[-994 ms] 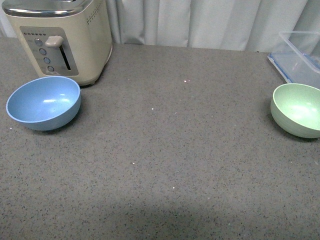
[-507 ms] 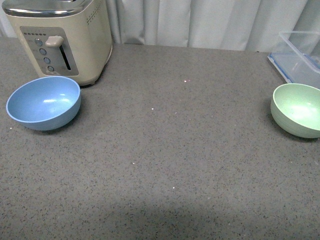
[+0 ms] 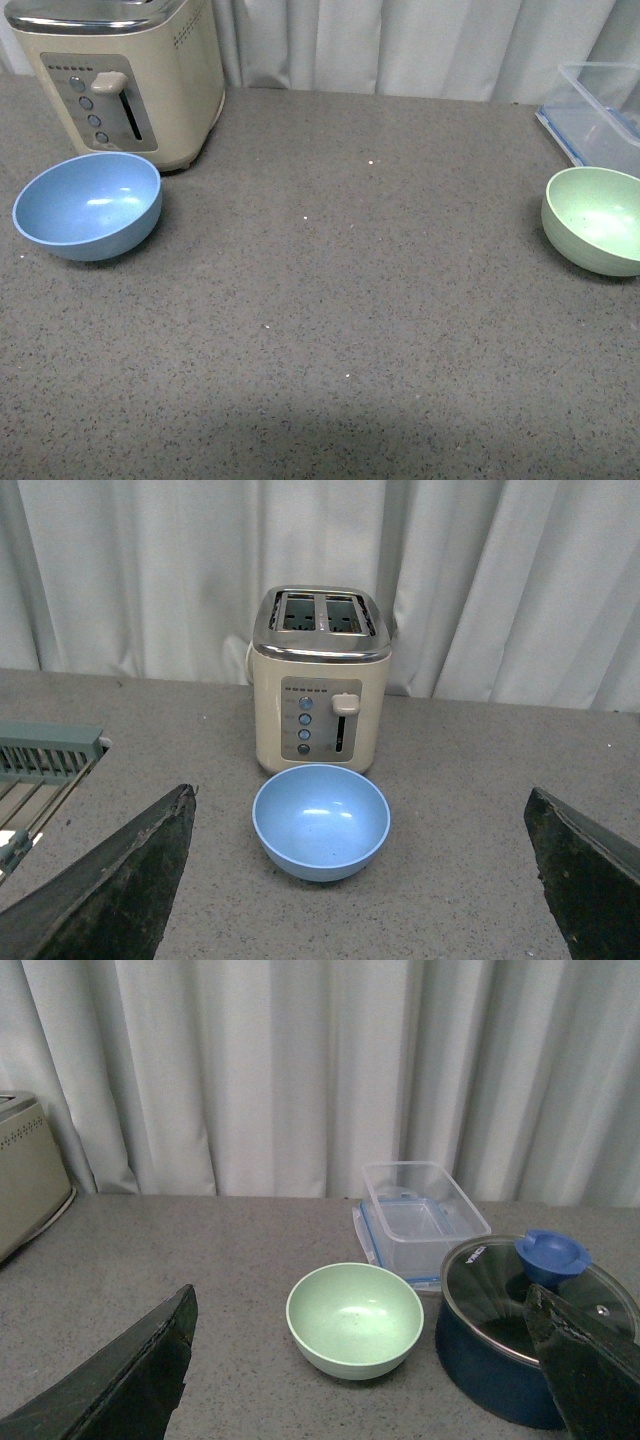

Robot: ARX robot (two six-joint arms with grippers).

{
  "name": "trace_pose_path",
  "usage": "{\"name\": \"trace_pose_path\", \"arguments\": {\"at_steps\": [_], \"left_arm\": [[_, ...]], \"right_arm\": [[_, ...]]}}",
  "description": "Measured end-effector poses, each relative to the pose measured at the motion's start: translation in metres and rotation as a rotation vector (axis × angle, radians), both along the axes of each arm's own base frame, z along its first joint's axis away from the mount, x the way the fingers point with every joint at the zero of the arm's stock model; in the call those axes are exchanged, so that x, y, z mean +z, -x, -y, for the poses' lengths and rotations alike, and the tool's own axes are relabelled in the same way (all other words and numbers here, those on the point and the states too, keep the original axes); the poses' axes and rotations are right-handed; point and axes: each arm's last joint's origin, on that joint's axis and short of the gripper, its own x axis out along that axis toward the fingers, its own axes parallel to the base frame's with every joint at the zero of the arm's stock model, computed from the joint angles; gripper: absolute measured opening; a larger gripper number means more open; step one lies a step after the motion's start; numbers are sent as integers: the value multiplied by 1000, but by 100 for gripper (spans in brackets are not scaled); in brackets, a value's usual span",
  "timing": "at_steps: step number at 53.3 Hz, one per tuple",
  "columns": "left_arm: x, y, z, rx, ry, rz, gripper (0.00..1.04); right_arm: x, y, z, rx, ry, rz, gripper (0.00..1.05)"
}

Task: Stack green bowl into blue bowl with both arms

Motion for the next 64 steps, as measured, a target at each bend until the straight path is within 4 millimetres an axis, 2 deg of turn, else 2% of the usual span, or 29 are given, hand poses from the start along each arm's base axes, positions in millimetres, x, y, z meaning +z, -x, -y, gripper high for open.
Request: {"name": "trace_pose_path", "arguments": {"at_steps": [64], "left_arm": [[0,0,0,0,0,0,98]], "right_arm": [[0,0,0,0,0,0,96]]}}
